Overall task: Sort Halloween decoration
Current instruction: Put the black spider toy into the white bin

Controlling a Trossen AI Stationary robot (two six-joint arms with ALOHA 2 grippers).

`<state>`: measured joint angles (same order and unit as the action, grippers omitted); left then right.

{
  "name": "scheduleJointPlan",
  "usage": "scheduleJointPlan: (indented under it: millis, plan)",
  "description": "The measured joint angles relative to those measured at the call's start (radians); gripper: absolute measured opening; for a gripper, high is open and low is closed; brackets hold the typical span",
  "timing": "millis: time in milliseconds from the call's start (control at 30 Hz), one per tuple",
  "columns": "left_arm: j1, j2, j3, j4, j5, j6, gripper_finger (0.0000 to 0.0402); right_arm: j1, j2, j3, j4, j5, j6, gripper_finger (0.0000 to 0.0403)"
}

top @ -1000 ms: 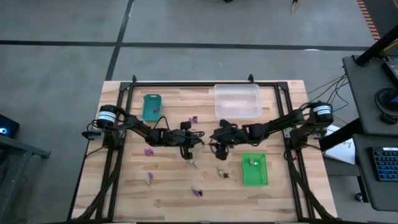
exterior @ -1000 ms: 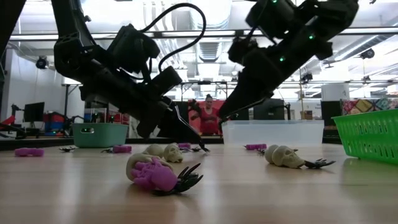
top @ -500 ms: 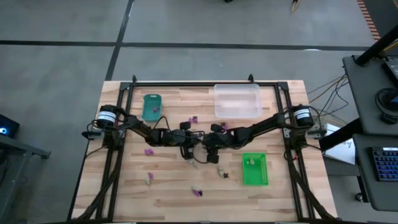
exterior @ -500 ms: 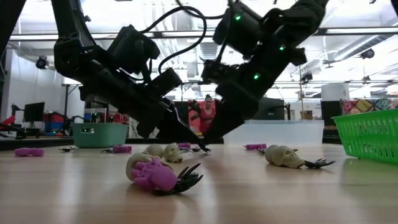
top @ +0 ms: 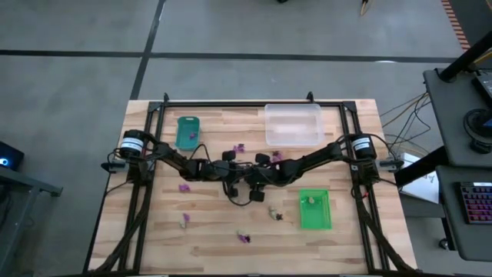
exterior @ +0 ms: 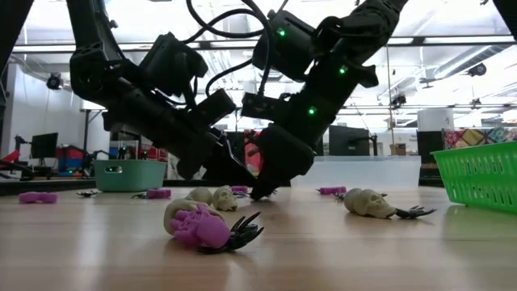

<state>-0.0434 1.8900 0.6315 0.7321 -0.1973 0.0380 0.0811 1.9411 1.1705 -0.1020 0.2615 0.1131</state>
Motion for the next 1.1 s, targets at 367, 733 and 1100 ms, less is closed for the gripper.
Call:
scheduleJointPlan:
  millis: [367,733,1100]
  plan:
    - [-0.001,-0.011,0.0,-0.012,0.0,0.003,0.0,-0.002,-0.008,-0.003,-0.023,-0.026,0.0,0.0015]
    - [0.0,-0.233,-0.005,-0.292,-0.007,0.024,0.0,-0.017,-0.118,0.0,-0.119,-0.09,-0.003,0.0014]
    - [0.0,-0.473,-0.006,-0.424,-0.058,0.058,0.0,-0.182,-0.302,0.111,-0.435,-0.088,-0.088,0.0013]
